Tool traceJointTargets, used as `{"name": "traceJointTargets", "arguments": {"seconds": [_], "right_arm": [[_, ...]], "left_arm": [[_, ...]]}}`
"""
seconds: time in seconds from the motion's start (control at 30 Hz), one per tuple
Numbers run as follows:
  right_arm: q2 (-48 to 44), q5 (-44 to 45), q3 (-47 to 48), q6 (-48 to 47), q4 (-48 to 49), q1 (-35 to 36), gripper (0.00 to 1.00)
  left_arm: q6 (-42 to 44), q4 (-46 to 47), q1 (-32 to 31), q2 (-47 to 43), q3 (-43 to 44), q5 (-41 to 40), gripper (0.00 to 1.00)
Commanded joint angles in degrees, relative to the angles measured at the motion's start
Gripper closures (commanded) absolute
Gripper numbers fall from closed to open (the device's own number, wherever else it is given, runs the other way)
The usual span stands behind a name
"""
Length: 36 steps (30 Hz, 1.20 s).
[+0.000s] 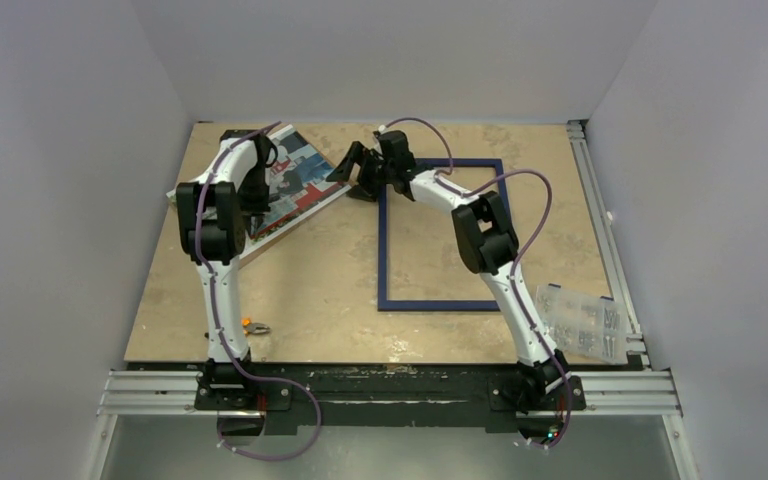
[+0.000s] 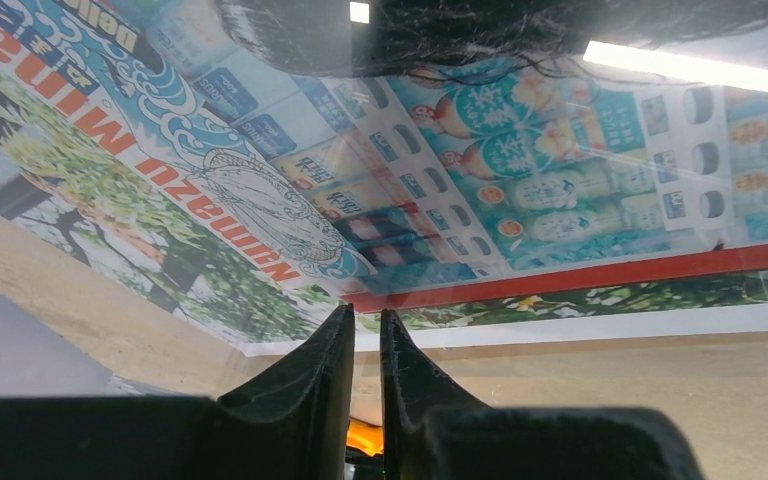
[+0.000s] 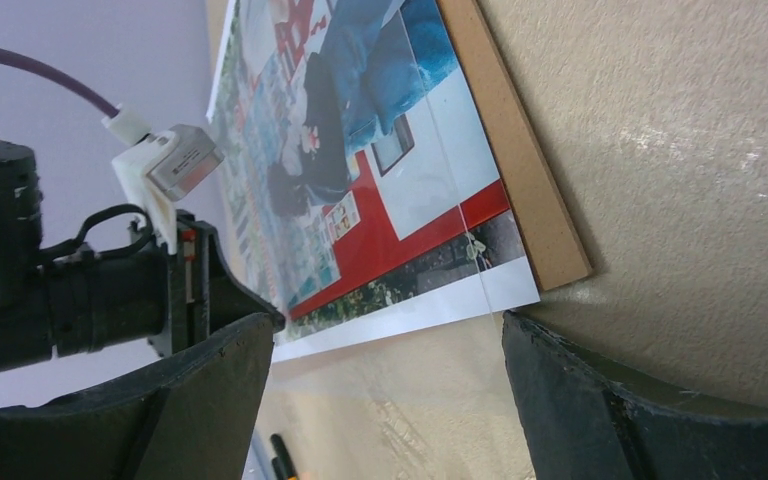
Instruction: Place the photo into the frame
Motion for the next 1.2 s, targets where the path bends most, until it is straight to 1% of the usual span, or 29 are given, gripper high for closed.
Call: {"name": "traceJointTargets", "arguments": {"seconds": [0.0,0.1,0.3,0.5,0.8,0.97,1.17], "right_arm": [[0.48,-6.21,-5.45,4.7,1.08,-0.11,0.16],[0.2,-8.38,-6.7,7.1,5.09,-0.07,0.17],[-0.64,-13.11,-9.55,13.95,14.6,-0.07,0.23],[-2.85,-14.54,-12.82,15.48,18.22,-0.04,0.27],[-4.27,-16.82,-14.37,15.1,18.9,0.95,0.33],[-7.05,-17.49,-14.7,11.35,15.74,1.47,0.35],[-10.68,-17.32,-17.21,7.99,13.59,2.22,0.36]], "left_arm": [[1.08,-0.57,0.08,-0.55,0.96,-0.8,0.86],[1.19,-0.57,0.06,-0.54,0.83,-0.72,0.86],[1.53,-0.53,-0.6,-0.49,0.42,-0.71,0.87],[1.71,-0.44,-1.64,-0.53,0.31,-0.84,0.87],[2.05,-0.31,-2.07,-0.69,-0.22,-1.23,0.88],[2.22,-0.34,-2.6,-0.71,-0.74,-2.04,0.88],[2.33,-0.39,-2.95,-0.82,-1.02,-1.9,0.88]]}}
